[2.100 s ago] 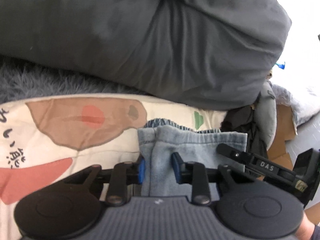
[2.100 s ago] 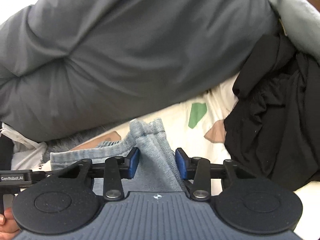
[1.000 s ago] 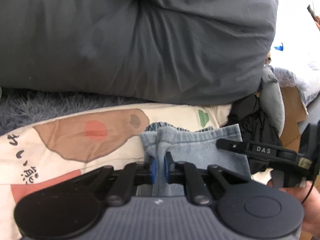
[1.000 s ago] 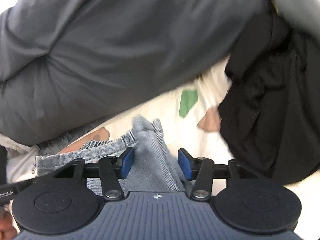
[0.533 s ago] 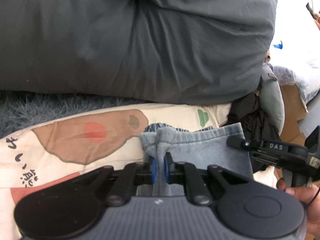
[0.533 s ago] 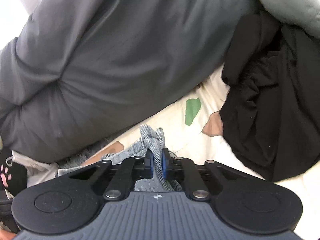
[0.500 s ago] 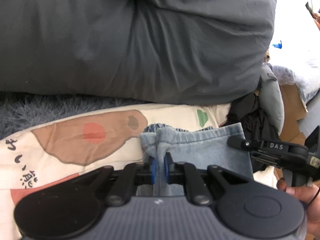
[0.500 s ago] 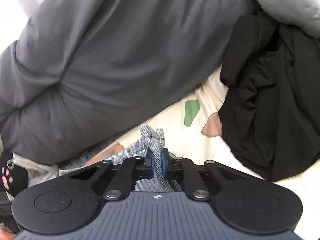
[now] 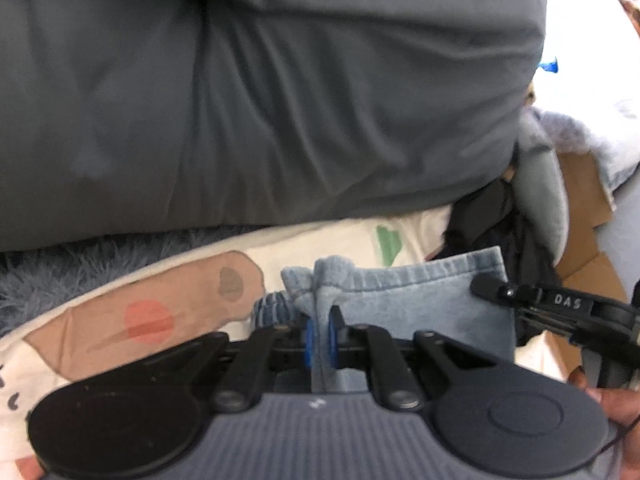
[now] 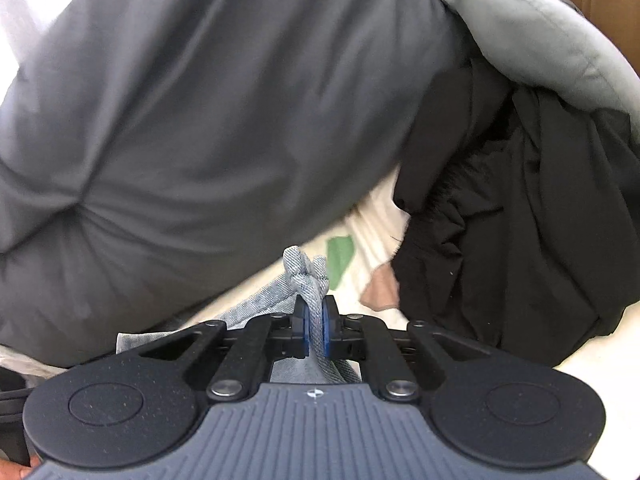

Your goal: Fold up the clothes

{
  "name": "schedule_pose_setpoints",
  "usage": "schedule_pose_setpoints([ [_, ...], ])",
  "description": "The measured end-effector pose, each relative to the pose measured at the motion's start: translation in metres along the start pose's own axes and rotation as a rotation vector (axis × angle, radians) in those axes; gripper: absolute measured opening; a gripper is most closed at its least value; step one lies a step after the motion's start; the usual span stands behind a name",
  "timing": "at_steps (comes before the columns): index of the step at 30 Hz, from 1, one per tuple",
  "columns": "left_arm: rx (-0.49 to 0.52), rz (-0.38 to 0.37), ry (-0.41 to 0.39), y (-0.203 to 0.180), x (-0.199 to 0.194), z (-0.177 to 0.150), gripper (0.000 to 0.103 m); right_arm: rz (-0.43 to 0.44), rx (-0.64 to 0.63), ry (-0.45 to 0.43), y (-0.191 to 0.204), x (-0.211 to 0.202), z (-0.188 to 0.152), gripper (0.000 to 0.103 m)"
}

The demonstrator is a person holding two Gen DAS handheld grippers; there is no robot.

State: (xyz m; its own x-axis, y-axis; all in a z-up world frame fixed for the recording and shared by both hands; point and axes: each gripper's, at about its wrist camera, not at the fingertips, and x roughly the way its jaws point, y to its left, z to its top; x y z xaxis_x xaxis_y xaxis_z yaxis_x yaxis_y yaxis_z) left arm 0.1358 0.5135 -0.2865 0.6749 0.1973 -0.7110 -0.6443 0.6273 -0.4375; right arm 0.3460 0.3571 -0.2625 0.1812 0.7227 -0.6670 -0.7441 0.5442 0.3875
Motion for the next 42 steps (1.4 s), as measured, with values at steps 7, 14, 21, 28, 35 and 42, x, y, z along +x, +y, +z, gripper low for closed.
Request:
schedule_pose_setpoints([
  [7, -0.029, -0.020, 0.035, 0.006, 0.008, 0.005, 0.009, -0.071, -0.008, -0.005, 0.003, 0.007, -0.001, 0.005],
  [14, -0.016, 0.006, 0.080, 0.014, 0.015, 0.004, 0.017, -0.063, 0.082, -0.023, -0.021, -0.013, 0.001, 0.033],
  [21, 0.112, 0.100, -0.049, -0.006, -0.026, 0.006, 0.035, -0.036, 0.029, -0.040, -0.032, -0.062, -0.025, 0.038],
  [28, 0.279, 0.069, -0.107, -0.042, -0.043, -0.004, 0.031, 0.004, -0.028, -0.026, -0.020, -0.079, -0.052, 0.038],
  [35, 0.374, 0.116, -0.001, -0.038, 0.002, -0.023, 0.016, -0.017, -0.081, 0.047, -0.013, -0.041, -0.078, 0.039],
  [42, 0.362, 0.139, 0.011, -0.033, 0.011, -0.016, 0.003, -0.060, -0.053, 0.047, -0.020, -0.010, -0.073, 0.037],
])
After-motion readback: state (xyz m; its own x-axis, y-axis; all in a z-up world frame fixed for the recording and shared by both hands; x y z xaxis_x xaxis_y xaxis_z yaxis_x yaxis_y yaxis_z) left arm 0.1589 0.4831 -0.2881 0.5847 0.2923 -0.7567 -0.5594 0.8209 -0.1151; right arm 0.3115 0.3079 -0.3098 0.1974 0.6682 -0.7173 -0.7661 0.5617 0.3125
